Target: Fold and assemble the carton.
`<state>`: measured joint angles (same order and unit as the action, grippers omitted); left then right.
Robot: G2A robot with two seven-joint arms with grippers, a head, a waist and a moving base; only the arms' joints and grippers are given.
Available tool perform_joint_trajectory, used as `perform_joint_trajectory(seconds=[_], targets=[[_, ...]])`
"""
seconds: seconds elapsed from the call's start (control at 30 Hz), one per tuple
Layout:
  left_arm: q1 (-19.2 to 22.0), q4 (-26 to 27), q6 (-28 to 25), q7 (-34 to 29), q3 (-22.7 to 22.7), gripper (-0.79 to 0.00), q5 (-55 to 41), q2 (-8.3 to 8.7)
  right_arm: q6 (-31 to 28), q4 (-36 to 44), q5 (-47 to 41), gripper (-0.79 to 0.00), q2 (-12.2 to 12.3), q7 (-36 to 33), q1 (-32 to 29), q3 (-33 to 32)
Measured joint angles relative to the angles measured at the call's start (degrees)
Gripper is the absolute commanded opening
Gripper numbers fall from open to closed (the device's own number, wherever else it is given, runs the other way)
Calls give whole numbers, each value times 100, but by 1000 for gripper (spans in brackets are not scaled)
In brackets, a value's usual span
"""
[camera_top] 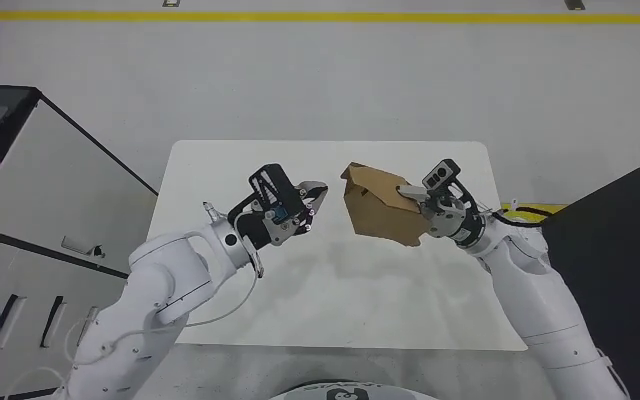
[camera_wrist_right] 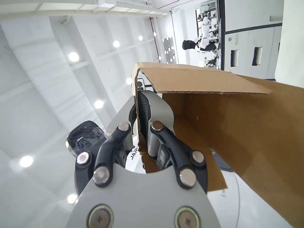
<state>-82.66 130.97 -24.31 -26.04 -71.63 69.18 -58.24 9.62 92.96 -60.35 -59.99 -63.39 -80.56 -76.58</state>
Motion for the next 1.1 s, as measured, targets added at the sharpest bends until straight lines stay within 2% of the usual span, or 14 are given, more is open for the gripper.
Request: perform_joint_trajectory(seconds=[0.17,0.37,0.67,0.9,1.1], targets=[[-13,25,148,95,58,-785,383,-13,612,-169,-399,-785,-11,-236,56,87],[6,41,206,295,180,-785,770,-33,966,-304,-748,-785,-37,-442,128,190],[1,50,217,319,202,-785,967,-34,980,-311,-762,-785,-39,-454,138,195],[11,125,158,850,355,-785,1902,-37,1291,-254,-988,-785,-56,-192,81,254],[-4,122,260,1085,535,-785,2643,-52,1598,-272,-1153,-785,-65,-309,105,317]])
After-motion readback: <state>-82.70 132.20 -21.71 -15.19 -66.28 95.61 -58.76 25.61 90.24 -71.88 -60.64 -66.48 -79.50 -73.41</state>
